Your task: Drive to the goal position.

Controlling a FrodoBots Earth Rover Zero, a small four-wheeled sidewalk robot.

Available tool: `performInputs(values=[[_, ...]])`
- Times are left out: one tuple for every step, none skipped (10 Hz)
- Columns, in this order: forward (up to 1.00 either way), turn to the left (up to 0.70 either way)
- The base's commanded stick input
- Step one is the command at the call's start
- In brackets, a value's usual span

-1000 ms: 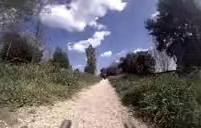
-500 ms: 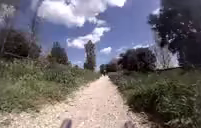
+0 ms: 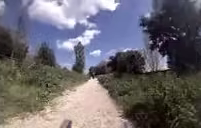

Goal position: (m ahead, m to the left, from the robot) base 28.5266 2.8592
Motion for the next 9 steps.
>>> performInputs(values=[[0.76,0.00],[0.75,0.00],[0.83,0.00],[0.85,0.00],[0.76,0.00],[0.66,0.00],[0.54,0.00],[0.55,0.00],[0.56,0.00]])
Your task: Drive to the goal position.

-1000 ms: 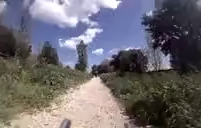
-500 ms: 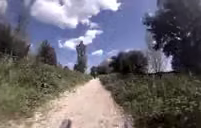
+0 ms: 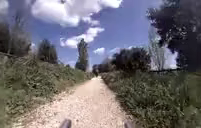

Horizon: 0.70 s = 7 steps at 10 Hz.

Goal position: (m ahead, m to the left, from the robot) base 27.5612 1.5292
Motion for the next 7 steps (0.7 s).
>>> performInputs(values=[[0.59,0.00],[0.64,0.00],[0.73,0.00],[0.82,0.00],[0.85,-0.01],[0.85,-0.19],[0.85,-0.24]])
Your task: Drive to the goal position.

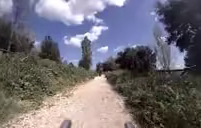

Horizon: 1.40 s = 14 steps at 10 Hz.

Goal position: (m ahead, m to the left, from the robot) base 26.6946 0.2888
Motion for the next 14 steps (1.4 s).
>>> performInputs(values=[[0.85,0.00],[0.85,0.00],[0.85,0.00],[0.85,-0.02],[0.85,-0.20],[0.85,-0.24],[0.85,0.00],[0.85,0.00],[0.85,0.00],[0.85,0.00],[0.84,-0.33],[0.84,-0.26],[0.84,0.00],[0.84,0.00]])
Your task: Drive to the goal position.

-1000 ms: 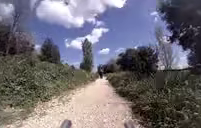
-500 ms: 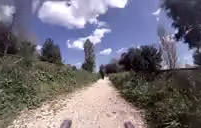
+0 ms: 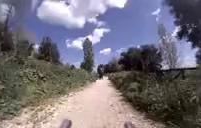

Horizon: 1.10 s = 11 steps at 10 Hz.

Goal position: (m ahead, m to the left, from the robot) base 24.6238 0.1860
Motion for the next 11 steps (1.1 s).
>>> performInputs(values=[[0.84,0.00],[0.83,0.00],[0.70,0.00],[0.68,0.00],[0.69,-0.08],[0.70,-0.16],[0.70,-0.07],[0.70,-0.11],[0.70,-0.04],[0.70,0.00],[0.70,0.00]])
